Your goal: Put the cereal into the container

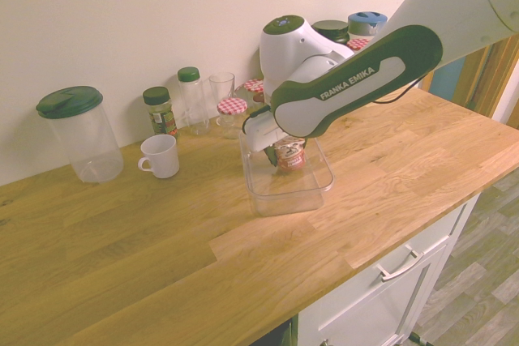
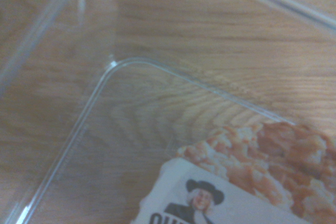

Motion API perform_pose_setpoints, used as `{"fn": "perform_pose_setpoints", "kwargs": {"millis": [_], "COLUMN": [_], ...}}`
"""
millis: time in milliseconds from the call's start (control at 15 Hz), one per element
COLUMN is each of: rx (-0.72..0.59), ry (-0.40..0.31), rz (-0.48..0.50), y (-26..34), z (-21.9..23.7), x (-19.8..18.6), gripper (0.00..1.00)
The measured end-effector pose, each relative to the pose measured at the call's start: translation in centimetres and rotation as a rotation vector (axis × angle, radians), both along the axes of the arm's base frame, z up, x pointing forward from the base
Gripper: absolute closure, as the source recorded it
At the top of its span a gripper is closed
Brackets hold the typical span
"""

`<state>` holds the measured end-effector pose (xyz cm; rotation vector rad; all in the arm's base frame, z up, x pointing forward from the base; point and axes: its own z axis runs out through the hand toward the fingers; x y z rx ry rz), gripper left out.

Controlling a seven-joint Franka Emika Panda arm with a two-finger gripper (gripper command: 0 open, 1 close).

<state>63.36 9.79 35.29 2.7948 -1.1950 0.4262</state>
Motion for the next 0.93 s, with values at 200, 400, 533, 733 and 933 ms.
{"fn": "perform_pose_setpoints", "kwargs": {"millis": [200, 400, 533, 733, 933], "rx": [0.0, 0.01, 0.018, 0.043, 0.081], "ry": [0.003, 0.015, 0.031, 0.094, 0.159], "rz": [0.03, 0.038, 0.042, 0.037, 0.018], "y": [0.6, 1.2, 1.3, 1.8, 3.0], "z": [0.0, -0.2, -0.2, -0.6, 0.4], "x": [-0.1, -0.2, -0.4, -1.0, -2.2], "gripper": [0.0, 0.0, 0.0, 0.0, 0.0]}}
